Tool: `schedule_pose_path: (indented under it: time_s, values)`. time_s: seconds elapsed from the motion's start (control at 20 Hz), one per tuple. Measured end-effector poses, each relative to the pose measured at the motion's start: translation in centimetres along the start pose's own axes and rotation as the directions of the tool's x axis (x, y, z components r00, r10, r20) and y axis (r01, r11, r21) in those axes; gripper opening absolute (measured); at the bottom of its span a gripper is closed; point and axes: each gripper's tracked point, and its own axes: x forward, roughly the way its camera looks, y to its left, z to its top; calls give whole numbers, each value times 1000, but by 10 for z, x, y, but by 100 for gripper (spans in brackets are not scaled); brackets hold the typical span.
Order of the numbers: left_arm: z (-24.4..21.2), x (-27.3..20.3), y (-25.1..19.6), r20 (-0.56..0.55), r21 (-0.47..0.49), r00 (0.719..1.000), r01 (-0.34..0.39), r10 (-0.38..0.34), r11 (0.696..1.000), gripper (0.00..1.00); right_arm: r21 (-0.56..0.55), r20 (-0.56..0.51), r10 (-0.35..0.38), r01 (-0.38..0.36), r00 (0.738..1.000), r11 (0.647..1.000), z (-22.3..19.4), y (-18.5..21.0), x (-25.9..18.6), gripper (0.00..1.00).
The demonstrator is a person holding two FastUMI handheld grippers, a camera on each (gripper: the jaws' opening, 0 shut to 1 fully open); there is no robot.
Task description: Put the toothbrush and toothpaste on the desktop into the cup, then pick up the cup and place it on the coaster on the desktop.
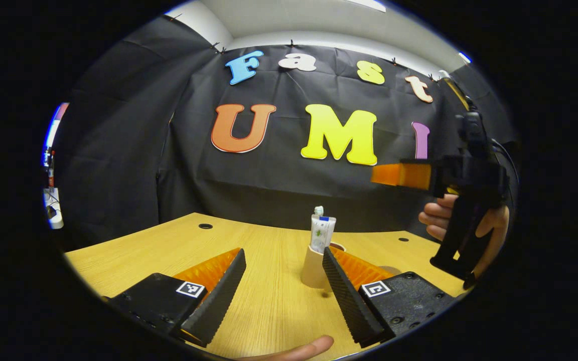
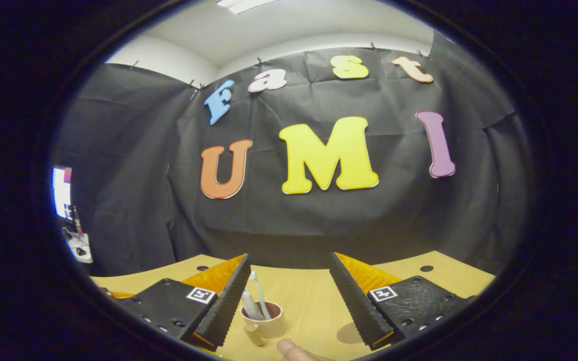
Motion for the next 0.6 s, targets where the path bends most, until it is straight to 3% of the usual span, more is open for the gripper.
schedule_pose_path:
  time_s: [0.2, 0.25, 0.4, 0.45, 0.6]
  values:
    - [35, 7, -6, -48, -7, 999, 13, -13, 1000, 98, 4, 24, -5, 4, 1000, 1000, 16, -19, -44, 99]
    - [45, 10, -9, -56, 2, 998, 15, -15, 1000, 97, -6, 28, -13, 13, 1000, 1000, 19, -27, -54, 95]
    - [69, 22, -10, -81, 25, 997, 6, -4, 1000, 97, -28, 42, -48, 49, 998, 998, 27, -51, -82, 95]
    - [74, 26, -11, -91, 29, 996, 2, 0, 1000, 97, -36, 44, -60, 62, 997, 997, 27, -59, -89, 91]
    - [80, 39, -20, -139, 47, 990, 2, 5, 999, 97, -60, 47, -119, 122, 992, 991, 29, -92, -114, 95]
